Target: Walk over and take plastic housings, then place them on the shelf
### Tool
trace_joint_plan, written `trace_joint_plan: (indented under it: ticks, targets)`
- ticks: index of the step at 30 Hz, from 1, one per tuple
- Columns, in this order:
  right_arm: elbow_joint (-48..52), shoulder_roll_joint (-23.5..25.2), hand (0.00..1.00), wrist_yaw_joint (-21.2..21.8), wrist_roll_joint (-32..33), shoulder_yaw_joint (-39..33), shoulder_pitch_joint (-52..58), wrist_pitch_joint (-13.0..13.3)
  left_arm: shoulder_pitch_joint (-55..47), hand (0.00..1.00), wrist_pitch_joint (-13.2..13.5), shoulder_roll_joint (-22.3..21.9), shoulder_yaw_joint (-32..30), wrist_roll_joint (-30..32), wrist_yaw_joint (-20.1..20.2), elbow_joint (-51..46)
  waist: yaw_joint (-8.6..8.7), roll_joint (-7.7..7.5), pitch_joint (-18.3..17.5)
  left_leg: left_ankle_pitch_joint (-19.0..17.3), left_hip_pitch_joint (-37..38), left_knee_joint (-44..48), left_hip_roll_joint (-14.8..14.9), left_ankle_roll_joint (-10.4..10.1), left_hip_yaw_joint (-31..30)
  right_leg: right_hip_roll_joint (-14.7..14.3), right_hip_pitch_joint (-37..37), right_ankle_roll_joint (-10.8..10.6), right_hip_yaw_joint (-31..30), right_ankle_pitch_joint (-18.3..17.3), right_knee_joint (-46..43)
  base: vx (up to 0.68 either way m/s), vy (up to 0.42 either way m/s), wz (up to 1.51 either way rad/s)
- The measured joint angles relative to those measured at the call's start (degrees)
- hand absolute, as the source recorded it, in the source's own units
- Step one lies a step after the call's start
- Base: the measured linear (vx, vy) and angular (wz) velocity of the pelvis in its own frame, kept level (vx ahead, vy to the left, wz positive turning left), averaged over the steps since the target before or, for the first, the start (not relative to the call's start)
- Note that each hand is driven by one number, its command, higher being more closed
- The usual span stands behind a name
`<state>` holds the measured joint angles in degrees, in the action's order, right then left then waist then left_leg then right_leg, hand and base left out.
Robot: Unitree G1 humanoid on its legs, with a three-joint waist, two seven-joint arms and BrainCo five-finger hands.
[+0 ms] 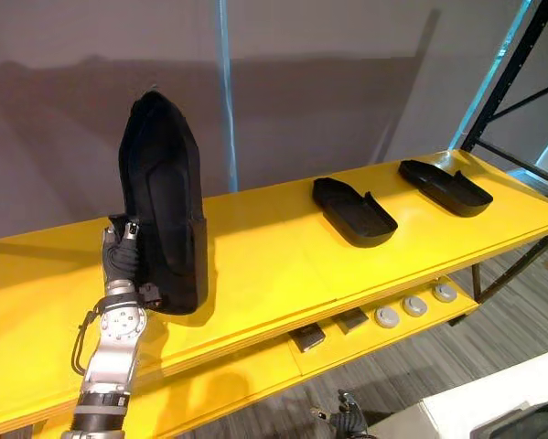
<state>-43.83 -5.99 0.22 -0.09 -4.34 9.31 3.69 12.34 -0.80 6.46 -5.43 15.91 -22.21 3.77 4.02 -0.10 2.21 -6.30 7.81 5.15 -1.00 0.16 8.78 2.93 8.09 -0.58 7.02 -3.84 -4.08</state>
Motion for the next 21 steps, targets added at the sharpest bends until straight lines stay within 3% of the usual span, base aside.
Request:
trace_joint_plan:
  ticks: [5,10,15,21]
  targets:
    - [0.0,0.0,0.00,0.5,0.0,0.0,-0.7,0.0,4.6,1.00,-1.7,1.5,-0.4,0.0,0.0,5.0,0.80,0.27,0.3,2.0,-0.7,-3.4,0.0,0.5,-1.5,-0.4,-1.6,-0.1,0.0,1.2,1.5,-0.17,-0.044,0.01]
    - [0.0,0.1,0.00,0.7,0.0,0.1,-0.3,-0.1,8.4,1.00,-2.5,1.7,-0.6,-0.1,0.0,10.9,2.12,0.24,2.1,6.6,-1.7,-8.9,-0.5,0.1,-3.2,-0.4,-4.6,-0.1,1.4,2.1,2.1,-0.22,-0.065,0.14]
    - [0.2,0.2,0.00,0.8,0.0,1.2,0.6,-0.1,10.5,1.00,-2.9,1.6,-1.3,-6.2,-0.1,18.4,3.37,-0.21,3.6,8.5,-3.0,-10.4,0.3,-1.1,-3.6,-1.3,-5.3,0.0,1.7,2.9,3.8,-0.11,-0.062,0.04]
    - [0.6,1.2,0.00,0.4,0.1,1.2,0.9,-0.1,15.7,1.00,-3.3,1.2,-1.6,-10.5,-1.3,22.7,3.59,-0.74,4.1,9.2,-4.9,-10.3,1.0,-0.7,-3.3,-1.9,-7.0,0.9,1.9,4.2,3.8,0.01,-0.040,-0.03]
